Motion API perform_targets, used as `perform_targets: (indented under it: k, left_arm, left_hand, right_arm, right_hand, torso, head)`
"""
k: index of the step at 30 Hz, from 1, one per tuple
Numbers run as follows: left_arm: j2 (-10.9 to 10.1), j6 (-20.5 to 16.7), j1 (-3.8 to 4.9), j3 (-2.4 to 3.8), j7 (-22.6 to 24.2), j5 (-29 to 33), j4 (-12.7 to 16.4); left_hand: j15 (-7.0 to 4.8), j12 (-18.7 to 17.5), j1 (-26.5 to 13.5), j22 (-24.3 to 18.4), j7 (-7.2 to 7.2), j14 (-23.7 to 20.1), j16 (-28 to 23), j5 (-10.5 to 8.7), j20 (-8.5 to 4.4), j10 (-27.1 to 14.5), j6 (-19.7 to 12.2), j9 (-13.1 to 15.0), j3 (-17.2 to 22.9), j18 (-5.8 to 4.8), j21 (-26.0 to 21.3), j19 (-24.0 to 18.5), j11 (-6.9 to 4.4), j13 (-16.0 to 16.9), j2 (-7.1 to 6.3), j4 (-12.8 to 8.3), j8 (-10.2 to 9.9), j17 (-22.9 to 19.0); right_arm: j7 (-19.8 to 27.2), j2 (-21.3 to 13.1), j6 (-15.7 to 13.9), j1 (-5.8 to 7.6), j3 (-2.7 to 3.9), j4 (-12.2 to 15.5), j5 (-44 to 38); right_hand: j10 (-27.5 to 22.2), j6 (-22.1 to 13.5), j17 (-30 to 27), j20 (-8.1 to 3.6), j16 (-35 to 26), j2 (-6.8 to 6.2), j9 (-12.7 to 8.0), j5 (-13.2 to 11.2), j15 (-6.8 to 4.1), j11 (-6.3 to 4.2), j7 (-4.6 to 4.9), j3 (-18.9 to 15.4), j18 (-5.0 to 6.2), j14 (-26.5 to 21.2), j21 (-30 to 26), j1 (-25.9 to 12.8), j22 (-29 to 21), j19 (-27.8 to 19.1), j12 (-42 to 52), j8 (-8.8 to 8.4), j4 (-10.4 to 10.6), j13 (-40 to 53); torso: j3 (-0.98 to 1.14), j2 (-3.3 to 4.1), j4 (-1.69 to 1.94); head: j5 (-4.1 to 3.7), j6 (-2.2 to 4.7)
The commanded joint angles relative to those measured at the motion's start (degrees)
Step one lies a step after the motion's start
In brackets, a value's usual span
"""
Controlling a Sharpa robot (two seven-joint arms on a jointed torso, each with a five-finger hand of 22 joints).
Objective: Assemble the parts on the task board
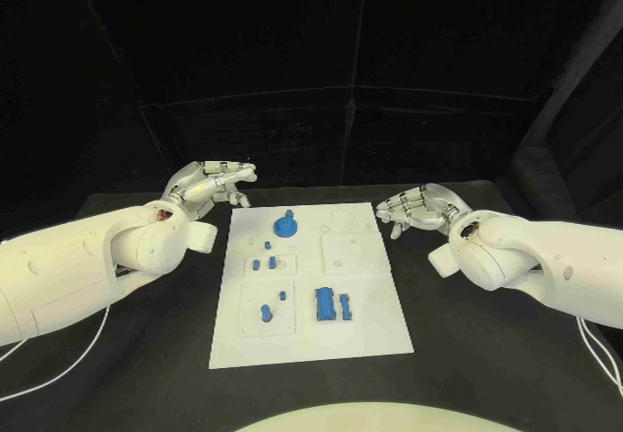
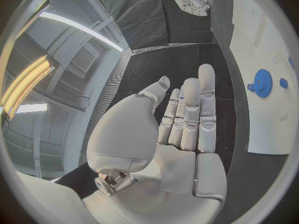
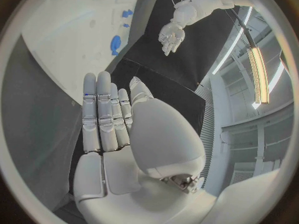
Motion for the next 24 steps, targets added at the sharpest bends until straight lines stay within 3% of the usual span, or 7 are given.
perform_targets:
  k: [1, 17, 18, 21, 22, 23, 24]
  left_arm:
    - [0.42, -1.98, 0.09, 0.04, 2.36, 2.35, -0.78]
    - [5.70, -3.04, -0.30, 0.05, 5.41, 5.93, -7.69]
    - [5.54, -2.44, -0.35, 0.01, 3.06, 4.13, -7.31]
    - [5.48, -2.97, -0.50, 0.11, 3.13, 4.03, -6.97]
    - [5.43, -3.37, -0.62, 0.18, 3.18, 3.95, -6.71]
    - [5.37, -3.89, -0.78, 0.28, 3.24, 3.85, -6.38]
    - [5.30, -4.52, -0.97, 0.40, 3.32, 3.74, -5.99]
  left_hand:
    - [0.21, 0.49, 0.34, -1.09, -0.25, -2.61, -2.32, 0.23, 0.22, 0.10, 0.24, 0.02, -0.63, 0.71, -1.94, -2.39, 0.07, -0.15, 0.35, -0.01, 0.49, -1.19]
    - [5.84, -7.70, 0.42, -15.83, -0.19, -14.27, -37.79, 0.11, 6.86, 0.45, -0.10, -0.21, -1.32, 0.63, -22.82, -23.32, 2.31, -0.66, 0.60, 1.33, -2.40, -16.92]
    - [3.35, -11.34, -22.46, -21.57, -3.52, -29.90, -44.05, -2.67, 2.44, -16.83, -16.41, -3.95, -5.88, -2.91, -25.36, -36.44, -0.60, -4.22, 2.61, 1.21, -4.67, -18.87]
    - [3.35, -12.36, -25.43, -22.97, -3.97, -31.89, -46.03, -2.67, 2.14, -19.17, -18.85, -3.95, -6.56, -2.91, -26.27, -38.72, -0.83, -4.22, 2.61, 1.21, -5.23, -19.58]
    - [3.12, -12.68, -27.46, -23.50, -4.24, -33.27, -46.60, -2.67, 1.77, -20.67, -20.22, -3.95, -6.97, -2.91, -26.56, -39.90, -1.07, -4.22, 2.61, 1.21, -5.45, -19.77]
    - [2.93, -12.97, -29.33, -23.96, -4.52, -34.54, -47.11, -2.67, 1.42, -22.07, -21.65, -3.95, -7.34, -2.92, -26.74, -40.96, -1.30, -4.22, 2.61, 1.21, -5.64, -23.80]
    - [2.72, -13.28, -31.25, -24.44, -4.79, -35.85, -47.65, -2.67, 1.07, -23.52, -23.03, -3.95, -7.73, -3.17, -26.97, -42.07, -1.52, -4.22, 2.61, 1.21, -5.82, -23.80]
  right_arm:
    - [11.29, 1.95, 2.54, 0.35, 0.02, -3.61, 10.33]
    - [17.75, 12.09, 5.74, 0.61, 0.04, -17.33, 14.45]
    - [14.27, 11.81, 3.87, 0.49, -0.02, -16.88, 11.94]
    - [14.52, 11.78, 3.34, 0.33, 0.11, -16.46, 12.28]
    - [14.70, 11.76, 2.94, 0.21, 0.20, -16.14, 12.54]
    - [14.95, 11.73, 2.42, 0.05, 0.32, -15.73, 12.88]
    - [15.24, 11.70, 1.80, -0.14, 0.47, -15.24, 13.28]
  right_hand:
    - [1.12, 0.10, -4.16, 1.00, -7.55, -0.31, -1.87, -0.55, 1.30, 0.44, 0.59, 0.83, 0.43, -3.20, -5.07, 1.38, -3.02, -2.30, -4.28, -1.34, -0.47, -5.98]
    - [4.48, 2.18, -17.51, 4.88, -23.90, 0.29, -8.39, -2.87, 4.47, 1.95, 1.04, 1.99, 0.66, -5.10, -18.84, -0.44, -11.78, -2.67, -12.61, -5.63, -3.71, -18.61]
    - [-14.52, -14.80, -19.99, 1.08, -25.78, -0.44, -10.31, -6.04, 2.57, -0.58, -2.25, 4.06, -2.96, -24.43, -24.96, -26.18, -14.82, -18.69, -14.78, -9.24, -5.82, -22.11]
    - [-16.52, -16.65, -20.49, 0.61, -26.32, -0.44, -10.69, -6.63, 2.38, -0.82, -2.68, 4.06, -2.96, -26.51, -26.01, -29.88, -15.31, -20.35, -15.31, -9.24, -6.17, -22.11]
    - [-18.12, -18.09, -20.71, 0.28, -26.49, -0.44, -14.76, -6.95, 2.19, -1.05, -2.97, 4.06, -2.96, -28.15, -26.55, -32.14, -15.59, -21.72, -15.51, -9.24, -6.35, -22.11]
    - [-19.62, -19.43, -20.88, -0.02, -30.62, -0.44, -14.76, -7.23, -1.96, -1.25, -3.24, 4.06, -2.96, -29.68, -27.04, -34.21, -15.81, -23.00, -15.68, -9.24, -6.51, -22.11]
    - [-21.27, -20.89, -21.11, -0.36, -30.62, -0.44, -14.76, -7.52, -1.96, -1.47, -3.53, 4.06, -3.04, -31.36, -27.59, -36.47, -16.08, -24.39, -15.89, -9.24, -6.80, -22.11]
  torso:
    - [-0.40, -1.23, -0.29]
    - [-0.15, -1.67, 0.17]
    - [-0.25, -1.68, -0.10]
    - [-0.16, -1.78, -0.08]
    - [-0.09, -1.86, -0.06]
    - [-0.01, -1.97, -0.04]
    - [0.09, -2.10, -0.01]
  head:
    - [0.22, 0.21]
    - [0.57, 3.15]
    - [0.38, 2.59]
    - [0.50, 2.86]
    - [0.59, 3.06]
    - [0.71, 3.32]
    - [0.84, 3.63]
